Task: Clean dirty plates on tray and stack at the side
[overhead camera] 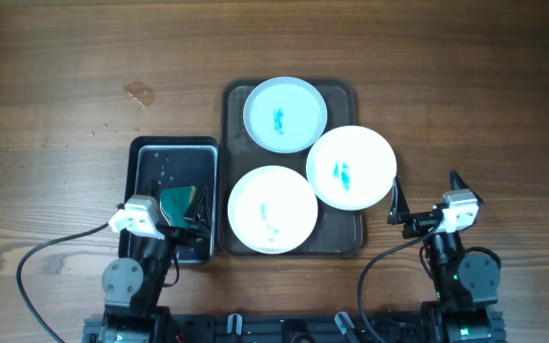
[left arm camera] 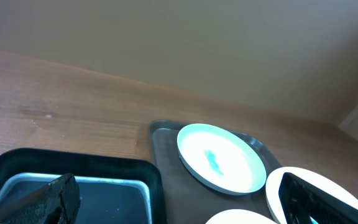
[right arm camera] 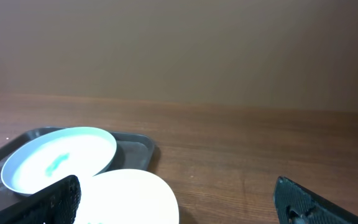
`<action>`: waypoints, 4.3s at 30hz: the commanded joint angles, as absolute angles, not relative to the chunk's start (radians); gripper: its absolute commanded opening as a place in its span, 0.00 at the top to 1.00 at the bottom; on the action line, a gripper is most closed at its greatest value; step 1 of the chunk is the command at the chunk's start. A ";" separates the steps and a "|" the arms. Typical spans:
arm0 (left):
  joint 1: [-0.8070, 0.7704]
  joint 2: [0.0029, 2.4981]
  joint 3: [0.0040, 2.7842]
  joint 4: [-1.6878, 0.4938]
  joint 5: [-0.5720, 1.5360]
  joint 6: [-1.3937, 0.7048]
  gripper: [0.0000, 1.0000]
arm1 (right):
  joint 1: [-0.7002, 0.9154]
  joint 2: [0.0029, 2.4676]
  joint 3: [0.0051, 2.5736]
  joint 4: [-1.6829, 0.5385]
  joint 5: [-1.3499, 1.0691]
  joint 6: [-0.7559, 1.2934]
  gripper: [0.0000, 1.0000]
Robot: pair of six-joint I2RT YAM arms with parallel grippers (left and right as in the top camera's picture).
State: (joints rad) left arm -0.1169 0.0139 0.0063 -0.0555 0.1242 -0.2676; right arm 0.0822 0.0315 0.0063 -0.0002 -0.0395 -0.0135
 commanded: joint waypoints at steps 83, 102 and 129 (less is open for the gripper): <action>-0.123 0.014 0.006 -0.041 0.176 -0.270 0.00 | 0.077 0.030 0.006 0.010 -0.025 -0.023 0.00; -0.122 0.518 0.654 -0.317 0.261 -0.276 0.00 | 0.077 0.338 0.570 -0.286 -0.423 0.157 0.00; -0.120 1.320 0.906 -1.053 0.080 -0.553 0.07 | 0.395 1.288 1.093 -0.978 -0.345 0.366 0.42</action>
